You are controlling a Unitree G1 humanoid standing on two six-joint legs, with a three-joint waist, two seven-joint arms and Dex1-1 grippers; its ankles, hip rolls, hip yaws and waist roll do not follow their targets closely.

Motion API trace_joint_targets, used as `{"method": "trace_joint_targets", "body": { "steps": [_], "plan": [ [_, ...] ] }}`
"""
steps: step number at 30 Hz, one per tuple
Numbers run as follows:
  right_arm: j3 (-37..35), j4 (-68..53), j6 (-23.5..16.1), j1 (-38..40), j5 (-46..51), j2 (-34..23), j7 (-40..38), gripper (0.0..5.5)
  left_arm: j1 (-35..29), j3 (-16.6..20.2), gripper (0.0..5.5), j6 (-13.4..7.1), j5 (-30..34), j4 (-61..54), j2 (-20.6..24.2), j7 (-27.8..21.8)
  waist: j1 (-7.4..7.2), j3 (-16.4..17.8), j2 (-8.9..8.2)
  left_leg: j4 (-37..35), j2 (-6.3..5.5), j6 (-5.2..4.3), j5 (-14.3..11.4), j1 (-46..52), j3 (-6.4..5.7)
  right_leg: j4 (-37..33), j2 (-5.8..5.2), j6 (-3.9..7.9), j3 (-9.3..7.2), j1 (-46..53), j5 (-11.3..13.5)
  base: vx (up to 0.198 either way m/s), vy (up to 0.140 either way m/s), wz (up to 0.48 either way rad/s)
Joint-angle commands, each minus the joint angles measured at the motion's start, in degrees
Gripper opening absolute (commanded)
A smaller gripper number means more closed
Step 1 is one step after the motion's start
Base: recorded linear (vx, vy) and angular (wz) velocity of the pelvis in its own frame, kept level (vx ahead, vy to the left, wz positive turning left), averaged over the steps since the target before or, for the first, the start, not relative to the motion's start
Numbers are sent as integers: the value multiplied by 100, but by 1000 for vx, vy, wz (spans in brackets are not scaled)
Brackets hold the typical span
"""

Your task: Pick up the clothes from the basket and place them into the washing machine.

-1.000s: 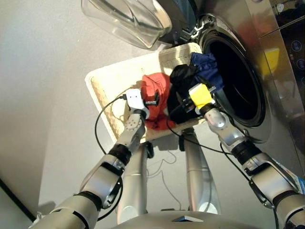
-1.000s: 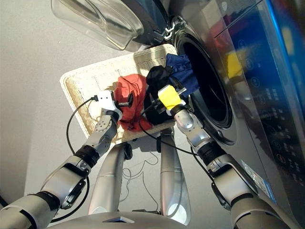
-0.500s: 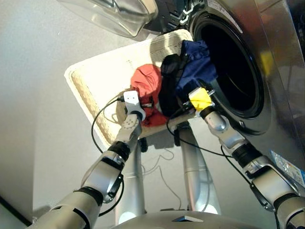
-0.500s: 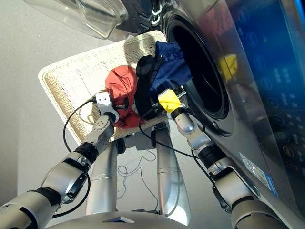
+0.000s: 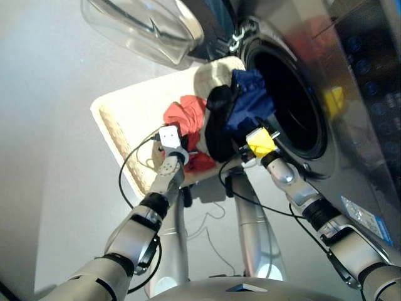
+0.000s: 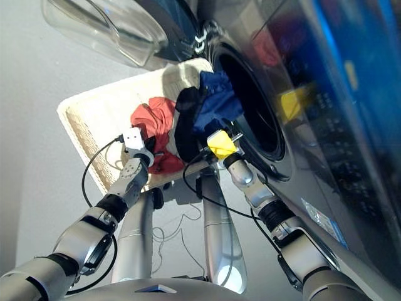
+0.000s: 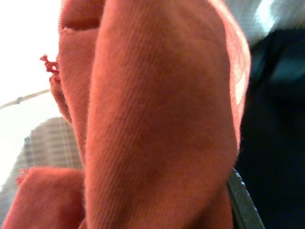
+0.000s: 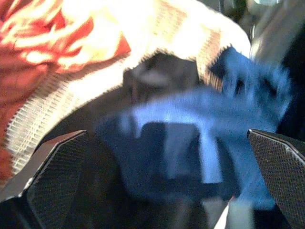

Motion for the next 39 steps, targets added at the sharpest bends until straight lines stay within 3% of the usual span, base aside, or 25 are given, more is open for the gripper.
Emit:
{"method": "trace_joint_targets", "body": {
  "steps": [1,3,4,6,17,26,33,34,35,39],
  "plan": [
    [198,-6,-90,-57,-565,-39,-53,550,45,-78,0,-307,-190,-575,22,-236,142,-212,163,-371,-34,-182,201,303,-290,-472,-84,448,-317,783,-64,0,0,0],
    [309,-47,-89,-30,-778,-67,-5,550,195,-123,0,-317,-313,-913,23,-329,183,-217,185,-559,-77,-190,245,586,-294,-607,-94,457,-340,1054,-64,-28,-7,76],
    [361,-71,-90,-40,-866,-81,17,550,236,-151,0,-321,-347,-1044,34,-353,176,-211,172,-626,-120,-166,440,590,-256,-695,-139,425,-370,1080,93,-58,-27,154],
    [547,-107,-127,-94,-1138,-94,16,550,339,-229,0,-314,-469,-1334,39,-420,222,-219,189,-702,-155,-165,463,764,-286,-760,-144,423,-390,1255,82,-32,-12,81],
    [1166,-272,-163,-572,-2010,39,-102,550,717,-743,0,-209,-1259,-2655,21,-681,379,-254,325,-830,-215,-121,453,1274,-327,-788,-161,407,-426,1753,-34,0,0,0],
    [1008,-222,157,-1152,-3301,156,-1038,550,884,-1238,0,-49,-1826,-3492,194,-770,478,-333,466,-754,-228,-54,433,1146,-356,-714,-147,404,-419,1632,-96,0,0,0],
    [1121,159,312,-1604,-3551,564,-1347,550,952,-1635,0,92,-2175,-3779,343,-953,570,-388,532,-729,-222,-34,434,1054,-372,-677,-149,402,-403,1526,-96,0,0,0],
    [1114,109,304,-1660,-3524,585,-1312,246,954,-1652,0,114,-2220,-3797,350,-963,572,-392,538,-714,-219,-32,430,1039,-371,-674,-153,402,-401,1515,-93,0,0,0],
    [1107,57,302,-1672,-3517,587,-1327,0,954,-1670,0,109,-2226,-3820,373,-965,575,-398,539,-709,-216,-31,430,1030,-367,-674,-153,404,-392,1503,-92,0,0,0],
    [1082,-68,253,-1704,-3415,661,-1403,0,958,-1748,0,136,-2244,-3839,426,-990,583,-410,542,-698,-223,-28,422,1011,-368,-661,-150,402,-372,1481,-95,0,0,0]
  ]
}}
